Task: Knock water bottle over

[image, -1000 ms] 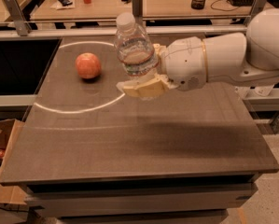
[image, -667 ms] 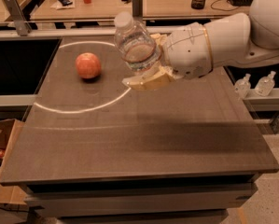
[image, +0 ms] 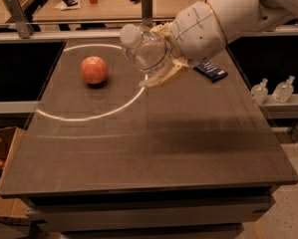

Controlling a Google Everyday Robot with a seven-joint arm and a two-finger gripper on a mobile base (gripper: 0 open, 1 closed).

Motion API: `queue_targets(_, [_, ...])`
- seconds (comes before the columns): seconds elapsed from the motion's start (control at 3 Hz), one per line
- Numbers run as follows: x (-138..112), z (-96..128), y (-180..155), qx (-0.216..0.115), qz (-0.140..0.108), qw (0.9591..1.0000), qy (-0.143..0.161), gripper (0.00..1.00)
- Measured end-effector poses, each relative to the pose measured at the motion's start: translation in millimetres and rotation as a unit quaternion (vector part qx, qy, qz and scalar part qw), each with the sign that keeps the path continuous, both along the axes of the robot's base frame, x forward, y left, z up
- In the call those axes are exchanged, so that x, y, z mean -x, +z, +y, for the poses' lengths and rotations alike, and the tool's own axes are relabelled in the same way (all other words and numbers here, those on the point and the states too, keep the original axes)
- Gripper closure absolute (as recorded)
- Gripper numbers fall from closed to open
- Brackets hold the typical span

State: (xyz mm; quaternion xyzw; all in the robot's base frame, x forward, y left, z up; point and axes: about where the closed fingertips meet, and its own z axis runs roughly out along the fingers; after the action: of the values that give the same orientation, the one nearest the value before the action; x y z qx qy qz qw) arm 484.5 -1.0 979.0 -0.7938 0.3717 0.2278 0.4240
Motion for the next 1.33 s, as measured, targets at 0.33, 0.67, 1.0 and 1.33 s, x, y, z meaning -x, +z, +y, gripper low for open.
queue_targets(0.33, [1, -5, -5, 0.068, -0.047, 0.9961, 0.032, 1.0])
queue_targets(0.67, [0, -6, -8, 0.075, -0.05, 0.9954, 0.032, 1.0])
queue_targets(1.0, [0, -2, -8, 0.104, -0.06, 0.9927, 0.007, 1.0])
queue_targets(1.33, [13, 16, -10, 0.189, -0.08, 0.9786, -0.006, 1.0])
